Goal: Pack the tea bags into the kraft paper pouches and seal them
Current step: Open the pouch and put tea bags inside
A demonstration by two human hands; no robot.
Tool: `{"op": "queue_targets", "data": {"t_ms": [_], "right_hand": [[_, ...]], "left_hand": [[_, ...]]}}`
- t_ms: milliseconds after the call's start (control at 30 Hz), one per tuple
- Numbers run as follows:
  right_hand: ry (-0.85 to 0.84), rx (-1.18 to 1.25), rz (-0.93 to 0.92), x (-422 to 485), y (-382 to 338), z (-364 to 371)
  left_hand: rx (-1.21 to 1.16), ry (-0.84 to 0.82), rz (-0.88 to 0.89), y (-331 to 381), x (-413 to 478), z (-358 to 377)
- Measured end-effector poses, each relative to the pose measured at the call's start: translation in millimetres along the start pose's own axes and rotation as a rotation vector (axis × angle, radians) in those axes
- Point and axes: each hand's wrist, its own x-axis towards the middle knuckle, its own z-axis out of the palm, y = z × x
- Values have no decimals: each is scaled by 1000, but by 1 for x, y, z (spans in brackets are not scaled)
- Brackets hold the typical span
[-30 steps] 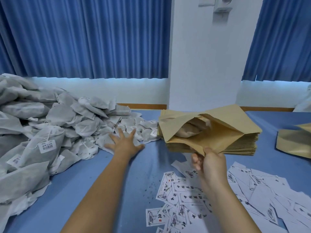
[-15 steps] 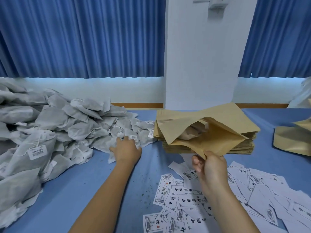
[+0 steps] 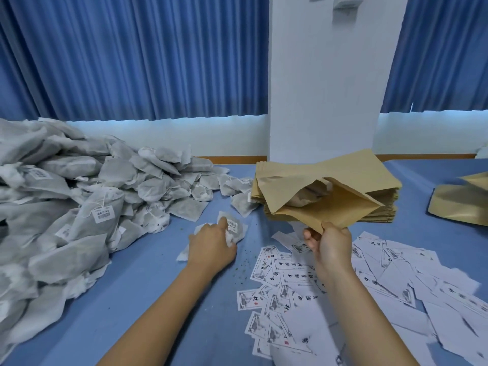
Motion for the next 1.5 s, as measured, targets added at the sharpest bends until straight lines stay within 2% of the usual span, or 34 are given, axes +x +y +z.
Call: {"op": "queue_targets", "data": {"t_ms": [133,200,333,367,433,500,533,633,733,800,900,967,1000,1033,1100,1133,1167,1267,1333,1433,1500], "right_hand": [[-8,-13,-17,-4,1,-2],[-5,-15,-19,-4,1,-3],[-6,-10,-11,-1,1,-3],[-8,-9,-7,0,2,-4],[-14,-6,-2,2,4,-4],[-13,-2,5,4,6,-3],[-11,-2,10,5,6,-3],[-16,-14,12,6,7,-3],[-28,-65,5,5,7,-2],[-43,-95,-2,4,8,-3],[-29,-120,8,5,9,-5],[-18,-155,19,4,8,-4],[-26,-178,16,4,8,-3],[-44,-182,1,2,9,-4],[-101,-216,-36,-1,10,-6],[-135,-246,-26,-3,12,-6],[-160,-257,-25,-5,13,-7],[-255,9,42,-12,10,-1],[-231,215,102,-11,11,4],[-142,177,101,-15,22,7],[-149,229,105,-22,30,11]], "left_hand": [[-55,-7,-44,8,-3,-3],[-91,34,-91,10,-6,1],[3,154,-77,9,-14,15],[30,144,-59,7,-13,17],[88,18,-50,4,-6,18],[99,-124,-107,4,0,17],[121,-133,-132,6,1,19],[221,2,-132,14,-5,21],[130,64,-81,20,-12,13],[-53,225,-30,23,-17,-7],[-492,652,31,34,-27,-62],[-673,809,232,55,-42,-103],[-717,783,375,69,-49,-119],[-761,681,522,84,-56,-132],[-789,335,704,111,-68,-140],[-726,184,716,123,-71,-138],[-580,94,671,133,-71,-133],[-46,84,453,154,-57,-110],[89,95,319,167,-45,-99],[222,103,146,181,-24,-84],[269,40,65,183,-4,-73]]}}
